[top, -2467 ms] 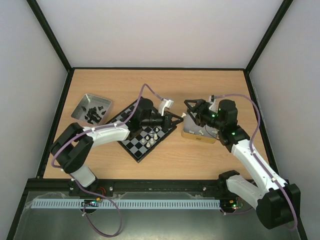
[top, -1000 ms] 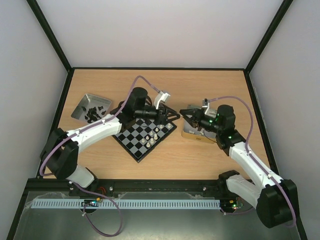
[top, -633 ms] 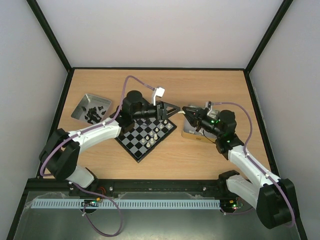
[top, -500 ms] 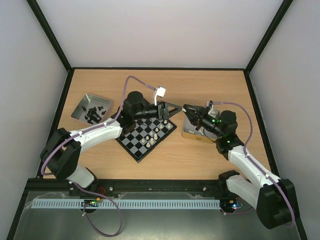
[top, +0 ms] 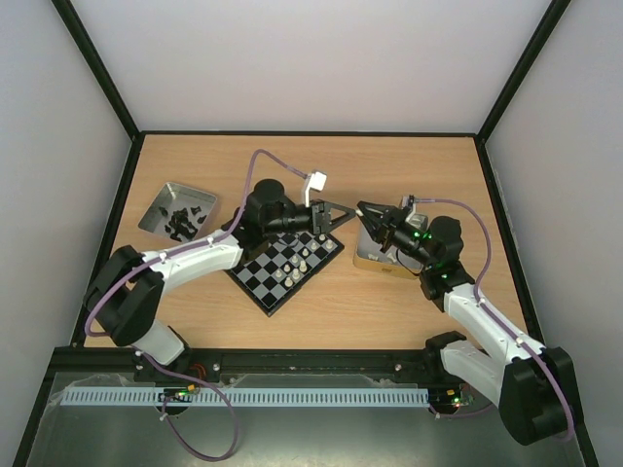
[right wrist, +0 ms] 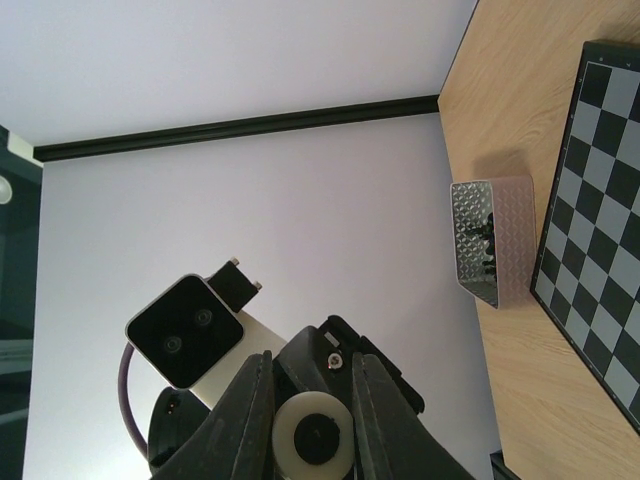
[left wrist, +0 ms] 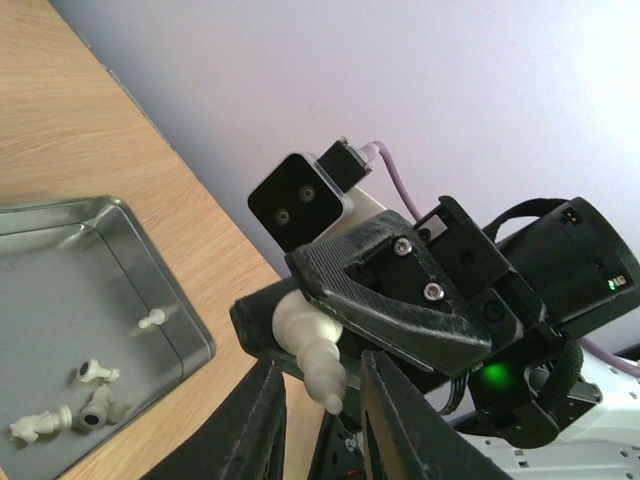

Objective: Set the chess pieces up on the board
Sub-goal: Place the chess piece on the chessboard.

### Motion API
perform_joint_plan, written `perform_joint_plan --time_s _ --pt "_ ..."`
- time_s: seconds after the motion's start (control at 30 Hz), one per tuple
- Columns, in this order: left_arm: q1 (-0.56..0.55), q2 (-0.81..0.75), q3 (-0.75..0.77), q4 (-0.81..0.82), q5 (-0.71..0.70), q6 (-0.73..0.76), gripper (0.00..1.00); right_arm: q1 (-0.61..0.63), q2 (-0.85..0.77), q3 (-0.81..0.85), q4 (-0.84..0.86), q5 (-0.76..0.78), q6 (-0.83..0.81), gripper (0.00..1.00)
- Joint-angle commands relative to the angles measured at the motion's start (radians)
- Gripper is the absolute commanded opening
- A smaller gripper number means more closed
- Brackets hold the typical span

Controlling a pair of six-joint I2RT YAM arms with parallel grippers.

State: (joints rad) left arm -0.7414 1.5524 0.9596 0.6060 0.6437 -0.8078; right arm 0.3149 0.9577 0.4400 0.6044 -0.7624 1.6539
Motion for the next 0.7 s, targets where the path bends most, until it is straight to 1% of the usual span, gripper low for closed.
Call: perform_joint_plan --time_s 0.0,0.07,0.17,0.2,0.23,0.27,0.3,0.37,0.43,0.47,0.53,0.67 --pt "-0.002 0.025 0.044 -0.002 -0.021 0.027 0.21 0.006 0.004 -0.006 0.025 -0.025 -0.014 0.08" --pt "-0.004 0.030 0.050 -0.003 -0.022 0.028 0.16 0.006 0.004 -0.005 0.019 -0.028 -0.019 0.08" --pt "-0.005 0.033 0.051 -0.014 -0.029 0.035 0.04 0.006 0.005 -0.001 0.004 -0.028 -0.034 0.09" --pt "-0.005 0.031 0.052 -0.026 -0.036 0.045 0.03 0.006 0.007 0.002 -0.011 -0.027 -0.048 0.10" --pt "-0.006 0.026 0.053 -0.047 -0.044 0.056 0.03 0.006 0.007 0.006 -0.032 -0.026 -0.066 0.13" --pt "-0.006 0.020 0.056 -0.071 -0.054 0.072 0.02 0.006 0.006 0.016 -0.063 -0.019 -0.095 0.18" --pt "-0.006 0.015 0.061 -0.108 -0.067 0.089 0.02 0.006 0.005 0.028 -0.114 -0.007 -0.134 0.26" --pt "-0.006 -0.002 0.073 -0.220 -0.100 0.147 0.02 0.006 0.001 0.070 -0.264 0.036 -0.238 0.42" --pt "-0.006 -0.015 0.102 -0.388 -0.148 0.226 0.02 0.006 0.001 0.120 -0.407 0.095 -0.375 0.55" --pt "-0.006 -0.017 0.119 -0.493 -0.190 0.281 0.02 0.006 0.002 0.152 -0.470 0.131 -0.421 0.59" --pt "-0.009 -0.022 0.151 -0.685 -0.278 0.357 0.02 0.006 0.004 0.194 -0.580 0.206 -0.508 0.65" --pt "-0.033 -0.004 0.223 -1.030 -0.475 0.455 0.02 0.006 0.016 0.266 -0.808 0.462 -0.651 0.68"
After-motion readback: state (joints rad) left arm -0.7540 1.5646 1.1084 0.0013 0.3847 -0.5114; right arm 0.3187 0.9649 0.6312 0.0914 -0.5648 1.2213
